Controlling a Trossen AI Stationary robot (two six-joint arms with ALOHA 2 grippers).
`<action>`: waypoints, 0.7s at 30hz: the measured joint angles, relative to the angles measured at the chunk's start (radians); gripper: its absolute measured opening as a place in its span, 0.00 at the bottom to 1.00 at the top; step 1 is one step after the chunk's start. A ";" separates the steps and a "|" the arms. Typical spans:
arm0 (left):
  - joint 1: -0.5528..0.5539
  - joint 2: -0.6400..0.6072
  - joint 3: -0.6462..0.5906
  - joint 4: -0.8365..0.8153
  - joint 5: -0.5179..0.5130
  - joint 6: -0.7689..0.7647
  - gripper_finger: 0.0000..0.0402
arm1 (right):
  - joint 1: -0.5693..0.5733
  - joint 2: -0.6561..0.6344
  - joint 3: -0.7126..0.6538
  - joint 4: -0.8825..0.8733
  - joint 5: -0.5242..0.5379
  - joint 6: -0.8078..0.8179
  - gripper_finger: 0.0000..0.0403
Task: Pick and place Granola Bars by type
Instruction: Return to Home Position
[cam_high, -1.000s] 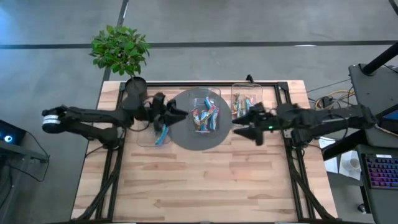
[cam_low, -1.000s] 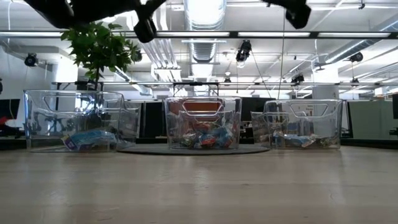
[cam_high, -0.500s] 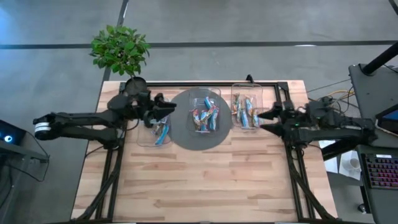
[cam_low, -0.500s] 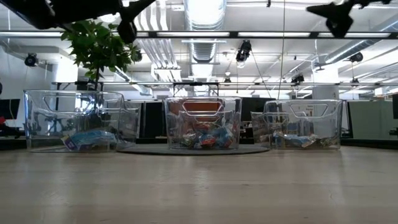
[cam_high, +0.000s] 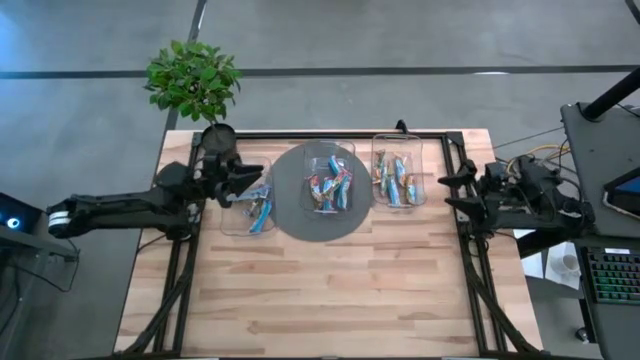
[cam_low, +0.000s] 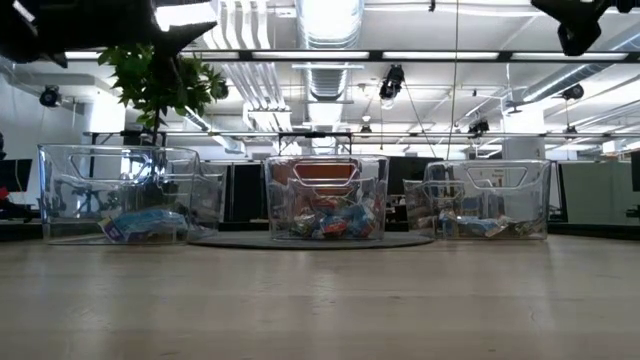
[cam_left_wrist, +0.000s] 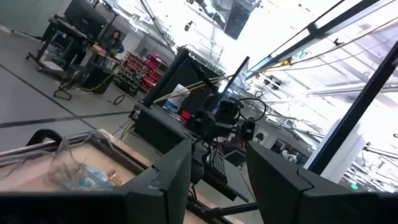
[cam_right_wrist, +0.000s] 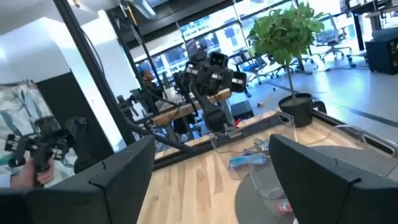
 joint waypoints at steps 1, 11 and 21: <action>0.000 -0.012 -0.015 0.000 0.000 -0.003 0.34 | 0.000 -0.010 -0.009 0.001 0.000 0.001 0.76; -0.001 -0.089 -0.138 0.007 0.002 -0.065 0.34 | 0.000 -0.013 -0.080 0.000 0.075 0.053 0.76; -0.001 -0.114 -0.212 0.006 0.006 -0.075 0.34 | 0.000 -0.001 -0.081 0.001 0.077 0.053 0.75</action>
